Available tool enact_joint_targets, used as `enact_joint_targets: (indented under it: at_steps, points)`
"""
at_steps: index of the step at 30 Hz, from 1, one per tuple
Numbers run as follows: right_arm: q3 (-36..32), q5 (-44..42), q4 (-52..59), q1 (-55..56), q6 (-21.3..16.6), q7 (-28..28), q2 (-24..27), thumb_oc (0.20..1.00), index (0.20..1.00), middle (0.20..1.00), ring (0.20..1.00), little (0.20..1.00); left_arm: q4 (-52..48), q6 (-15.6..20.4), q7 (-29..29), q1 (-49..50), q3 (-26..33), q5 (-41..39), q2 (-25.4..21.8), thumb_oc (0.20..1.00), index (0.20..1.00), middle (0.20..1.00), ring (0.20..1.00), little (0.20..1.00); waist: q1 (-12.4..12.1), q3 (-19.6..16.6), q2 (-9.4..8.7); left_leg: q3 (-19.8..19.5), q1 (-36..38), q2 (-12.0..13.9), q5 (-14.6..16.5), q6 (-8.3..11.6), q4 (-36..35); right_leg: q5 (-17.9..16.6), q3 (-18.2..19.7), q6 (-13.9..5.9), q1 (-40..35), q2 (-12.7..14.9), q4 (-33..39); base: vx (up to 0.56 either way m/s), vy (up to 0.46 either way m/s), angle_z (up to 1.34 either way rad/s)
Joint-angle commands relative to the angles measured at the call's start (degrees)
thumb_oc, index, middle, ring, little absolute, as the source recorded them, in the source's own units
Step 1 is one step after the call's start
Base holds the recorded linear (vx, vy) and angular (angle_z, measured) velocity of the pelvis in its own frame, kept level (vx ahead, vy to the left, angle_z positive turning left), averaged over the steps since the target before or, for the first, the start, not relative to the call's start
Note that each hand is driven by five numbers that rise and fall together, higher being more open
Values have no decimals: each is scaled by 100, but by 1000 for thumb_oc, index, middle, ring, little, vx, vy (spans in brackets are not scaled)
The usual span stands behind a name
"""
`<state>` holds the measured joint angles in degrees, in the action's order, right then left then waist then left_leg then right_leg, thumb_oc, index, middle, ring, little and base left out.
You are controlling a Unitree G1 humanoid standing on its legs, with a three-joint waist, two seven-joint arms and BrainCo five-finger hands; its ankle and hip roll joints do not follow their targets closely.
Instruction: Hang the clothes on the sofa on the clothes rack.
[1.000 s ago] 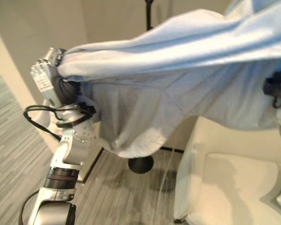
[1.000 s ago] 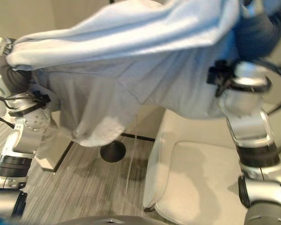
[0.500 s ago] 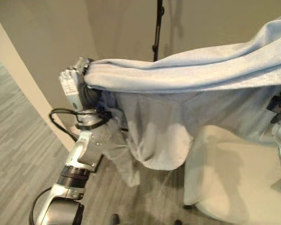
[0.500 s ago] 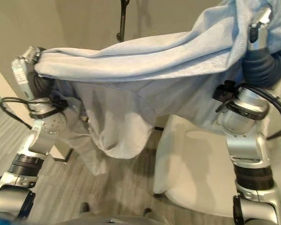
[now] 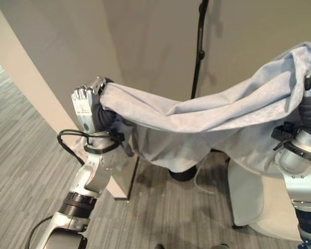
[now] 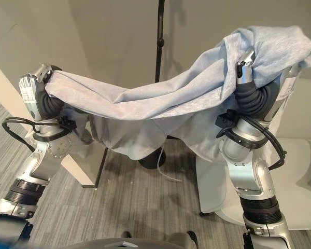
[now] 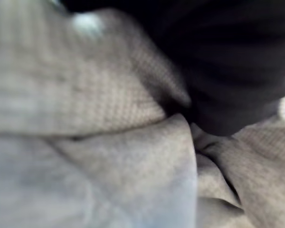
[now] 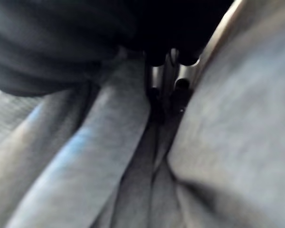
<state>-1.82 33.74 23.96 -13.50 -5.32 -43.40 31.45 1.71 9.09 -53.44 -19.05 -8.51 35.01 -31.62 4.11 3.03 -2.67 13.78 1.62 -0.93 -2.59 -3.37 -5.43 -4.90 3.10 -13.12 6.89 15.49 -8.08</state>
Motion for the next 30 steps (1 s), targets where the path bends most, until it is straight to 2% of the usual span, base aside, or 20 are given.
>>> enact_joint_targets:
  at_steps: [1,2,3,4,6,7,8,11,14,16,17,19,21,23,25,26,27,29,30]
  points:
    - [-213,206,6,-431,-52,-214,355,200,200,200,200,200,-398,122,8,-197,206,94,-4,200,200,200,200,200,101,-78,-7,73,152,155,633,392,43,65,-344,368,305,-900,110,295,69,-58]
    - [-299,283,0,-373,-28,-330,392,200,200,200,200,200,-312,143,-1,-242,196,84,151,200,200,200,200,200,246,-27,-1,16,346,84,788,380,43,25,-181,404,522,-1440,303,212,29,-54]
    - [-300,284,0,-371,-28,-331,395,200,200,200,200,200,-308,145,-3,-244,194,85,155,200,200,200,200,200,240,-24,7,19,353,91,795,382,43,22,-180,405,514,-1447,310,307,11,-32]
    - [-371,317,17,-343,0,-418,457,200,200,200,200,200,-298,207,18,-258,147,60,271,200,200,200,200,200,325,-16,-25,-46,470,4,876,365,43,-78,-112,433,617,-1666,469,240,-39,26]
    - [-393,324,18,-337,20,-494,544,200,200,200,200,200,-235,250,55,-338,24,75,315,200,200,200,200,200,388,-29,-9,-96,594,-26,970,373,43,-174,-148,458,680,-1738,524,260,-76,31]
    - [-412,357,19,-297,10,-523,631,200,200,200,200,200,-219,251,81,-357,-19,133,328,200,200,200,200,200,395,-72,-4,-129,635,-43,1015,379,43,-124,-174,492,541,-1666,609,296,-149,7]
    - [-460,406,-13,-250,43,-536,708,200,200,200,200,200,-194,251,127,-352,-22,134,384,200,200,200,200,200,438,-175,3,-148,793,7,1069,421,43,-121,-109,568,456,-1718,548,245,-131,11]
    - [-444,468,-42,-235,61,-459,802,200,200,200,200,200,-218,299,205,-255,52,63,458,200,200,200,200,200,398,-280,74,-93,921,103,1107,505,179,-33,-123,615,314,-1745,527,246,-137,14]
    - [-447,417,-74,-251,17,-455,860,200,200,200,200,200,-262,358,263,-283,75,-17,488,200,200,200,200,200,309,-302,53,-78,667,260,909,663,1180,7,-57,695,-63,-1801,769,225,-217,-4]
    - [-512,380,-81,-180,-15,-489,929,200,200,200,200,200,-283,376,289,-285,61,-41,485,200,200,200,200,200,233,-216,-61,-93,206,445,587,769,2318,34,-36,840,-404,-1738,953,199,-265,0]
    - [-567,343,-87,-119,-9,-491,1000,200,200,200,200,200,-298,371,312,-206,94,-48,473,200,200,200,200,200,169,-133,-143,-116,-158,584,282,864,3252,110,-44,995,-622,-1707,1013,124,-219,4]
    - [-569,333,-129,-71,9,-500,1047,200,200,200,200,200,-336,372,336,-124,118,-69,490,200,200,200,200,200,155,-89,-138,-175,-385,685,208,898,3781,154,-65,1078,-738,-1749,1047,119,-124,-4]
    - [-529,313,-191,50,31,-456,1085,200,200,200,200,200,-320,390,360,9,162,-111,551,200,200,200,200,200,111,-56,-165,-165,-589,769,113,846,3976,255,-26,1155,-876,-1709,1028,167,-67,-5]
    - [-544,324,-185,129,27,-392,1146,200,200,200,200,200,-298,427,366,82,181,-136,612,200,200,200,200,200,70,-59,-197,-152,-767,804,222,769,3677,329,7,1138,-957,-1607,991,163,7,-3]
    - [-512,253,-291,85,-10,-339,1236,200,200,200,200,200,-310,444,361,78,164,-124,581,200,200,200,200,200,36,-87,-210,-201,-765,755,400,693,3089,406,57,1086,-968,-1514,923,133,43,-14]
    - [-508,252,-296,80,-12,-341,1239,200,200,200,200,200,-309,444,360,77,166,-124,582,200,200,200,200,200,33,-87,-218,-191,-748,742,388,690,3059,412,63,1083,-966,-1502,917,197,123,-24]
    - [-390,-23,-506,-100,-98,-274,1310,200,200,200,200,200,-270,397,306,8,146,-89,519,200,200,200,200,200,-59,-110,-133,-449,-924,539,502,710,1914,592,145,1045,-1060,-1450,839,163,99,-16]
    - [-369,-36,-539,-138,-107,-279,1326,200,200,200,200,200,-262,395,302,-1,155,-87,525,200,200,200,200,200,-46,-116,-157,-437,-837,486,406,707,1723,609,146,1039,-1053,-1413,826,193,74,-27]
    - [-269,-189,-707,-264,-129,-186,1379,200,200,200,200,200,-255,359,274,-145,177,-23,412,200,200,200,200,200,-173,-101,-40,-704,-1112,429,-66,902,1031,755,231,1019,-1308,-1427,797,213,47,-24]
